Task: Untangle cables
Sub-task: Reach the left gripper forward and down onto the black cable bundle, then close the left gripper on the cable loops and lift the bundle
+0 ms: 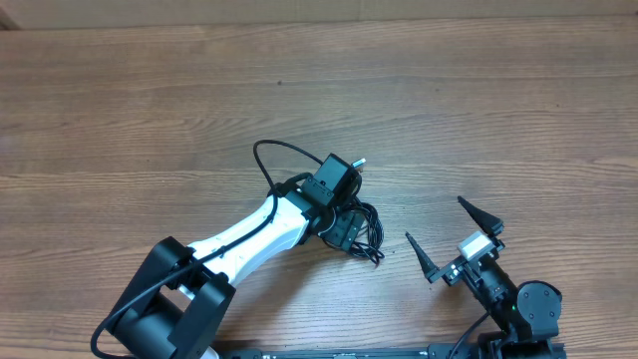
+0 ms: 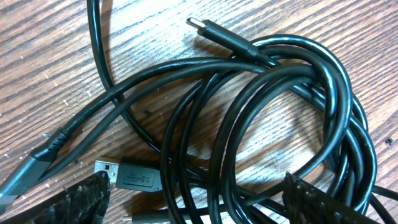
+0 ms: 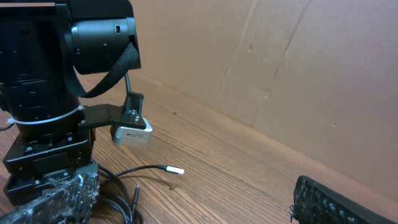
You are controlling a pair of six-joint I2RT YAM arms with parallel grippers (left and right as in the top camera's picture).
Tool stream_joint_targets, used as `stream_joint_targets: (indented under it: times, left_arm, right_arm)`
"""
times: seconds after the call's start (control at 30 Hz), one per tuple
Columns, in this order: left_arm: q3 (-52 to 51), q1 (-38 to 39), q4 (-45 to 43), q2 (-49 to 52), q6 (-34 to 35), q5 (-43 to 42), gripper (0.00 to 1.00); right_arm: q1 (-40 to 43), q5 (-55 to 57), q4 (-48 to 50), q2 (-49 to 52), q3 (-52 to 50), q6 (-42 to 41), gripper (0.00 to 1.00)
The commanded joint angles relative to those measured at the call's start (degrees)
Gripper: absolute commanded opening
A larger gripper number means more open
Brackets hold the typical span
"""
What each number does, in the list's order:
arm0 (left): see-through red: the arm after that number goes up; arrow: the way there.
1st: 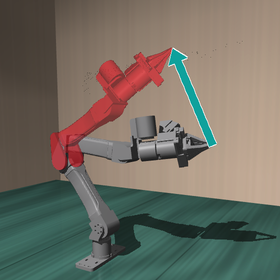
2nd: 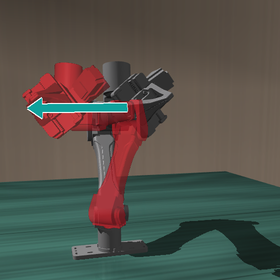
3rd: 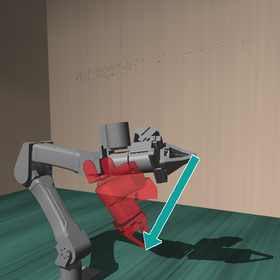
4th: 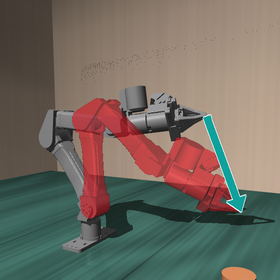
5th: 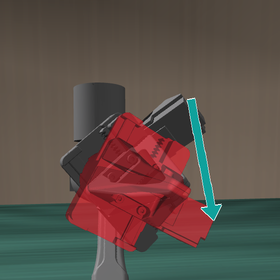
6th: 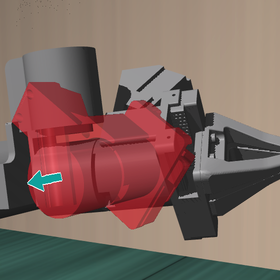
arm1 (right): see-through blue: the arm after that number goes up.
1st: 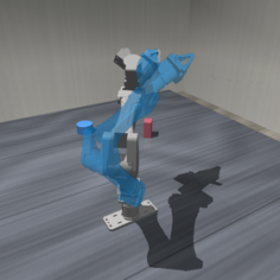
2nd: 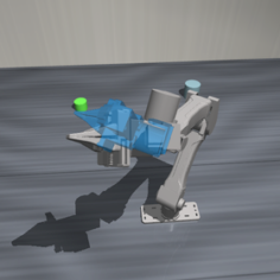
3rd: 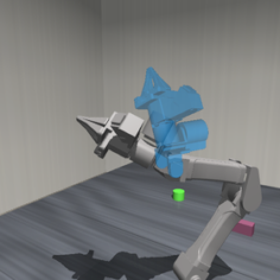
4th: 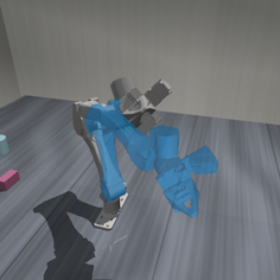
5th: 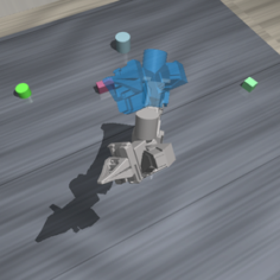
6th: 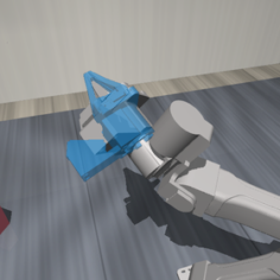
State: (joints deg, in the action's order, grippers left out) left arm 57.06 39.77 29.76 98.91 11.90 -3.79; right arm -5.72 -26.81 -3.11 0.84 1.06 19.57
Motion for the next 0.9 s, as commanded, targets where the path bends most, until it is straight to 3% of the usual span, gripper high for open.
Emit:
stream_joint_targets:
  times: [0.0,0.47,0.53,0.6,0.7,0.87]
  left_arm:
    - [1.3,0.1,-0.3,1.0,0.3,1.1,0.87]
    - [1.3,0.1,-1.7,3.8,0.4,1.2,0.89]
    - [1.3,0.1,-2.2,3.8,0.4,1.2,0.81]
    - [1.3,0.1,-2.4,3.8,0.5,1.2,0.57]
    - [1.3,0.1,-2.6,3.8,0.7,1.2,0.34]
    - [1.3,0.0,-2.8,3.8,1.1,1.2,0.19]
  right_arm:
    - [-0.3,-0.1,0.0,-0.7,-0.6,0.2,1.00]
    - [-0.3,-0.1,0.0,-0.7,-0.6,0.2,1.00]
    - [-0.3,-0.1,0.0,-0.7,-0.6,0.2,1.00]
    - [-0.3,-0.1,0.0,-0.7,-0.6,0.2,1.00]
    - [-0.3,-0.1,0.0,-0.7,-0.6,0.2,1.00]
    - [-0.3,-0.1,0.0,-0.7,-0.6,0.2,1.00]
